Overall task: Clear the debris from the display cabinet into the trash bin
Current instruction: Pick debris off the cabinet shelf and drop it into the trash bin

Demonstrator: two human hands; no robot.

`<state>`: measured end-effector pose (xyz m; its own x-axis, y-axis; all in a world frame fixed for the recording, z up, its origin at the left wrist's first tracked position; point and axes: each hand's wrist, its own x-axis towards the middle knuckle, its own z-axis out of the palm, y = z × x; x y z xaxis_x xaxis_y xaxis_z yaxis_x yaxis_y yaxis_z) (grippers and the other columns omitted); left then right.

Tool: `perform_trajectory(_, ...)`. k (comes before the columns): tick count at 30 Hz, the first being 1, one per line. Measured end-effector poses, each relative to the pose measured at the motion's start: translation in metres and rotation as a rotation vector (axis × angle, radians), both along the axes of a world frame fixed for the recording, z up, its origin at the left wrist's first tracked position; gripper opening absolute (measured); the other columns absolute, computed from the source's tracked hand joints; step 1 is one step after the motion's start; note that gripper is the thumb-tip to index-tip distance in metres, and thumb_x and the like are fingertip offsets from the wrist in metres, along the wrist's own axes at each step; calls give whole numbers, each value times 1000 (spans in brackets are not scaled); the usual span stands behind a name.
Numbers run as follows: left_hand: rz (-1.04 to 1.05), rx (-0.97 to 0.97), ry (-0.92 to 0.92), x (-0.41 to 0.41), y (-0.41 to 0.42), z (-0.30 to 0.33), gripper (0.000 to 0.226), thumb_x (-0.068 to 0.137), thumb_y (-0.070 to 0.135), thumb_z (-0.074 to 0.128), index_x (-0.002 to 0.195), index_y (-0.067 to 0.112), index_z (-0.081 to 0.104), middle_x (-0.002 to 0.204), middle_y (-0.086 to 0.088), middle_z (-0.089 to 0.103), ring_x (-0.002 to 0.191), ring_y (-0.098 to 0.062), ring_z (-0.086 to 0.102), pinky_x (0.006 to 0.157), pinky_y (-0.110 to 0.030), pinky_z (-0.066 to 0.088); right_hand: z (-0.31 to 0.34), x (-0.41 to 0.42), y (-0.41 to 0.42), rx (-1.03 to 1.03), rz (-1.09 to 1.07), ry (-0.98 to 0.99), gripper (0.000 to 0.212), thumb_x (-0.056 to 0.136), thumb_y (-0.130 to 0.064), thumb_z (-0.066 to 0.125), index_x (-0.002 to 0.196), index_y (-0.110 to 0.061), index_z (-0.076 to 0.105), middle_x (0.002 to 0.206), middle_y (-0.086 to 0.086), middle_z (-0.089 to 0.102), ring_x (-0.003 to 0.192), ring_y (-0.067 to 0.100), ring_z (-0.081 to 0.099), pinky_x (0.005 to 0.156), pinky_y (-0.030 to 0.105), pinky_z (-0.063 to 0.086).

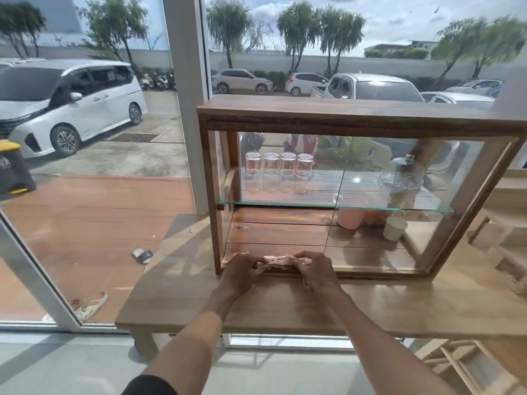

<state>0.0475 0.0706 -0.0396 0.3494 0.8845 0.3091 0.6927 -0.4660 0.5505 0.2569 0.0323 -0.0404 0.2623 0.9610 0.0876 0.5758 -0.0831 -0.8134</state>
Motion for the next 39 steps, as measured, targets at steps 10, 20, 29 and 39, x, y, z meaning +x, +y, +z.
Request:
perform_trajectory(10, 81, -4, -52, -22, -13, 10, 11, 84, 38, 73, 93, 32, 76, 54, 16, 49, 49, 3, 46, 53, -20, 35, 4, -18, 1, 28, 82, 53, 18, 84, -45, 77, 91, -27, 77, 41, 4, 57, 29, 19, 47, 34, 25, 40)
perform_trajectory(20, 257, -75, -79, -76, -69, 9, 16, 84, 33, 76, 97, 25, 78, 76, -2, 76, 63, -11, 68, 63, -20, 47, 2, -74, -17, -16, 289, 81, 16, 85, -45, 76, 87, -30, 73, 41, 2, 56, 31, 18, 46, 34, 23, 37)
perform_trajectory(29, 609, -394, -379, -171, -136, -30, 11, 72, 29, 86, 76, 31, 76, 93, 1, 76, 94, -16, 69, 90, -36, 53, -1, -167, -54, -64, 547, 123, 21, 85, -38, 79, 98, -22, 78, 45, -10, 59, 32, 6, 48, 36, 19, 40)
perform_trajectory(39, 710, -480, -652, -273, -235, -55, 49, 62, 54, 82, 52, 12, 58, 63, -2, 50, 68, -14, 44, 67, -33, 32, -33, -268, -114, -213, 761, 102, 15, 82, -40, 81, 80, -27, 75, 46, -8, 62, 35, 10, 51, 34, 21, 38)
